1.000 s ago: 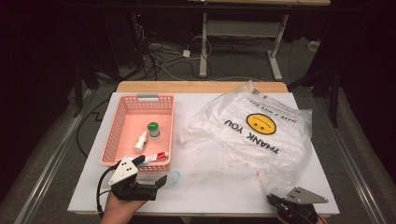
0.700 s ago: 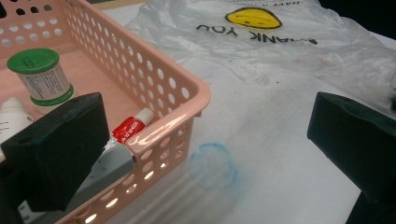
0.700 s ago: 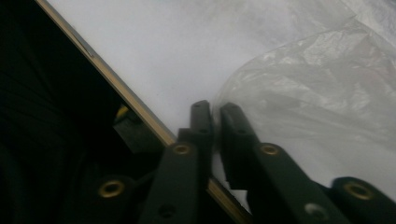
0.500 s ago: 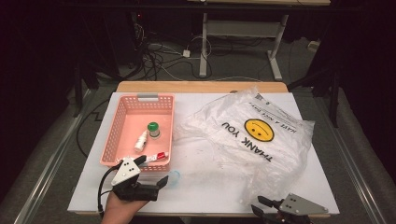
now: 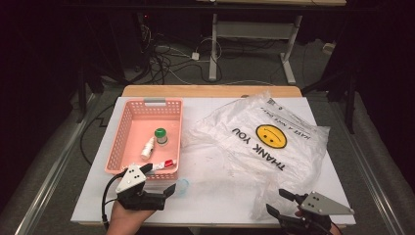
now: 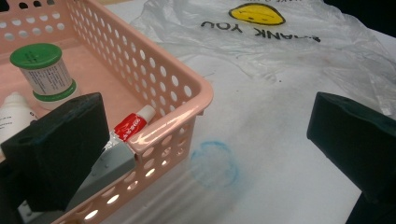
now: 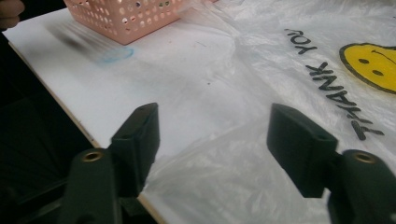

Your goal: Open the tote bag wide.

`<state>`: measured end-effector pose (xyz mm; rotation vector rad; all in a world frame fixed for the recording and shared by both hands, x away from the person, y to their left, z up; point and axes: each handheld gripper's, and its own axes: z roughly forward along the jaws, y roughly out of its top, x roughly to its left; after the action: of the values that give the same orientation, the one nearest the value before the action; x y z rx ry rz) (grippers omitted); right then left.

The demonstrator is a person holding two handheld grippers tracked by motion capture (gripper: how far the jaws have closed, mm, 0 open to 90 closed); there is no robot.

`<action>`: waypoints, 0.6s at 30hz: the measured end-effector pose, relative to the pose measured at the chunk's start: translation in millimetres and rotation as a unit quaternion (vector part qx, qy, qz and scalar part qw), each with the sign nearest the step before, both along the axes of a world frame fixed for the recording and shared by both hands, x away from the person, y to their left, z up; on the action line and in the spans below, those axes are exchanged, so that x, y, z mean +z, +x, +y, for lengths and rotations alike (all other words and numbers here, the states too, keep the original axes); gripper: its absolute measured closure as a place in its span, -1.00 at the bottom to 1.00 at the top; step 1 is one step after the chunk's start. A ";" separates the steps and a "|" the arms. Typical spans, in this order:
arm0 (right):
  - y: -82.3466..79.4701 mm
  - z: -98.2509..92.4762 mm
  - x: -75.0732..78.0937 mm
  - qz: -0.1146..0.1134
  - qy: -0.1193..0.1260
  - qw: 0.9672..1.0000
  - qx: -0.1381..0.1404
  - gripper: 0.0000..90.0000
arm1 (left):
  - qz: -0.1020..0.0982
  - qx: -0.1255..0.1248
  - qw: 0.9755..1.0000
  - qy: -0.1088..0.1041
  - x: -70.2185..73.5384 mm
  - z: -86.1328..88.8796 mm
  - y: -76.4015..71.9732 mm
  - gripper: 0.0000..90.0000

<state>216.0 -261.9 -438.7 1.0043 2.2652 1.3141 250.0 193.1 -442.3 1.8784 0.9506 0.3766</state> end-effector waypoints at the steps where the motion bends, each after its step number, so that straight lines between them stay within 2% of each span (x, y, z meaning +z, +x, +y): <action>1: 5.8 0.3 -1.1 0.001 -0.001 1.000 0.003 -0.43 | -0.001 -0.002 1.000 0.003 -0.4 -0.3 0.1 -1.00; 2: 17.6 1.7 -3.6 0.007 0.002 1.000 0.006 -0.63 | -0.004 -0.003 1.000 0.006 -0.8 -0.7 0.0 -1.00; 5: 28.2 3.3 -5.5 0.006 -0.001 1.000 0.004 -0.70 | -0.007 -0.004 1.000 0.008 -0.8 -1.2 -0.3 -1.00; 9: 49.5 6.6 -9.4 0.001 -0.014 1.000 -0.007 -1.00 | -0.004 -0.013 1.000 0.001 0.3 -0.1 -0.3 -1.00; 12: 64.7 7.7 -11.2 -0.002 -0.012 1.000 -0.013 -1.00 | -0.003 -0.009 1.000 0.001 0.3 0.8 0.2 -1.00; 13: 74.0 9.7 -11.1 -0.005 -0.023 1.000 -0.018 -1.00 | -0.003 -0.006 1.000 0.001 0.0 1.3 0.4 -1.00; 14: 74.0 9.7 -11.1 -0.005 -0.023 1.000 -0.018 -1.00 | -0.003 -0.003 1.000 0.002 -0.3 1.7 0.6 -1.00; 18: 93.6 14.5 -8.8 -0.006 -0.028 0.999 -0.024 -1.00 | -0.013 0.006 1.000 0.001 -1.3 4.5 0.8 -1.00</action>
<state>309.6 -247.4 -447.5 1.0233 2.2421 1.2273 250.8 197.6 -443.6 1.8669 0.9435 0.4087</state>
